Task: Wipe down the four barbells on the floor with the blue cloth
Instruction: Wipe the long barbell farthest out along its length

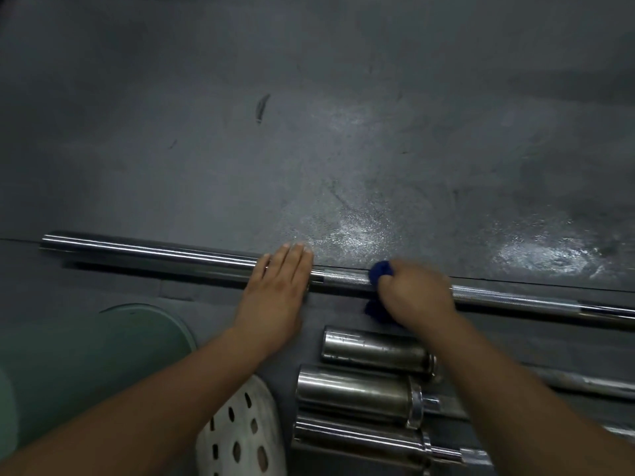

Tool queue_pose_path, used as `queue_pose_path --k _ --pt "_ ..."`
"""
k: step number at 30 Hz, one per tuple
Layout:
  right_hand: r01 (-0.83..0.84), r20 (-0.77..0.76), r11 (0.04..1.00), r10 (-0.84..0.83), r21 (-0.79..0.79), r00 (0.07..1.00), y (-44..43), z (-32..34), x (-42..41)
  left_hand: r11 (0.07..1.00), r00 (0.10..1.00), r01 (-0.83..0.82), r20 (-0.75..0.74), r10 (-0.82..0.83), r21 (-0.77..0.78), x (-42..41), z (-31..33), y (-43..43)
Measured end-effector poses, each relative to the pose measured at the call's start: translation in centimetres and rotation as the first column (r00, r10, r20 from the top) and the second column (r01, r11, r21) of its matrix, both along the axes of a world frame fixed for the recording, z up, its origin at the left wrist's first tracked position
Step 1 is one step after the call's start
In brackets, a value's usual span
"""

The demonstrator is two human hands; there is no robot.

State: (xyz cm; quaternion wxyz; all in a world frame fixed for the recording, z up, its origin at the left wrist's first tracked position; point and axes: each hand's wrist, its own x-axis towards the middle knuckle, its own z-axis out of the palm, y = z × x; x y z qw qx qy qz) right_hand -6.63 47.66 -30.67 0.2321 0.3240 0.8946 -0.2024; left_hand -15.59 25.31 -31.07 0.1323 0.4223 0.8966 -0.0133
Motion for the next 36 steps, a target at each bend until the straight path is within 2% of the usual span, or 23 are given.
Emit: queue_pose_path --k 3,5,7,9,12,14,18,21,25,27,30,32,34,36 --pt "-0.209 -0.148 0.978 0.208 0.012 0.967 -7.9 -0.4 -2.2 1.0 1.0 -0.017 -0.01 0.018 0.026 0.1 -0.3 0.5" --pt "-0.243 -0.243 0.967 0.253 0.07 0.936 -10.3 -1.1 -2.1 0.999 1.0 -0.01 -0.014 0.011 0.044 0.1 -0.2 0.4" --pt "-0.291 -0.284 0.946 0.321 0.142 0.904 -8.1 -1.3 -1.0 0.999 1.0 0.013 -0.021 -0.012 0.045 -0.1 0.0 0.0" --pt "-0.336 -0.256 0.922 0.377 0.191 0.89 -3.6 -1.4 1.1 0.999 0.999 0.031 -0.03 -0.03 0.041 -0.3 0.2 -0.3" --pt "-0.342 -0.097 0.92 0.364 0.193 0.926 2.1 0.0 4.1 0.999 1.0 0.024 -0.011 -0.024 0.026 -0.3 0.3 -0.4" --pt "-0.309 -0.037 0.92 0.327 0.242 0.944 1.3 0.2 3.5 1.0 1.0 0.014 -0.006 -0.013 0.019 -0.2 0.2 -0.1" --pt "-0.365 -0.197 0.918 0.391 0.156 0.899 -7.8 0.2 -2.3 1.0 1.0 -0.021 0.003 0.021 0.018 0.4 -0.1 0.8" --pt "-0.32 -0.283 0.943 0.333 0.093 0.9 -7.6 0.2 -2.8 0.999 1.0 0.003 -0.013 -0.002 0.036 0.3 0.3 0.6" --pt "-0.325 -0.167 0.939 0.341 0.116 0.925 -0.8 0.5 1.9 1.0 0.999 0.03 -0.027 -0.03 0.006 0.0 0.7 -0.1" --pt "-0.298 -0.115 0.937 0.321 0.183 0.94 1.6 0.3 3.7 1.0 0.999 0.022 -0.024 -0.022 0.001 0.4 0.8 -0.1" --pt "-0.282 -0.071 0.934 0.304 0.219 0.95 0.8 -0.1 2.6 1.0 0.998 0.026 -0.053 -0.026 0.01 1.0 0.9 0.2" --pt "-0.323 -0.126 0.935 0.341 0.142 0.931 -2.4 -0.1 0.6 0.999 0.997 0.039 -0.061 -0.039 -0.001 1.5 0.9 0.5" --pt "-0.377 -0.257 0.918 0.396 0.121 0.882 -4.6 -0.7 -0.3 0.998 0.997 0.057 -0.06 -0.057 -0.01 1.7 1.1 0.7" --pt "-0.357 -0.317 0.928 0.371 0.106 0.873 -2.8 -0.8 0.8 0.997 0.995 0.079 -0.058 -0.08 -0.017 1.8 1.1 0.4"
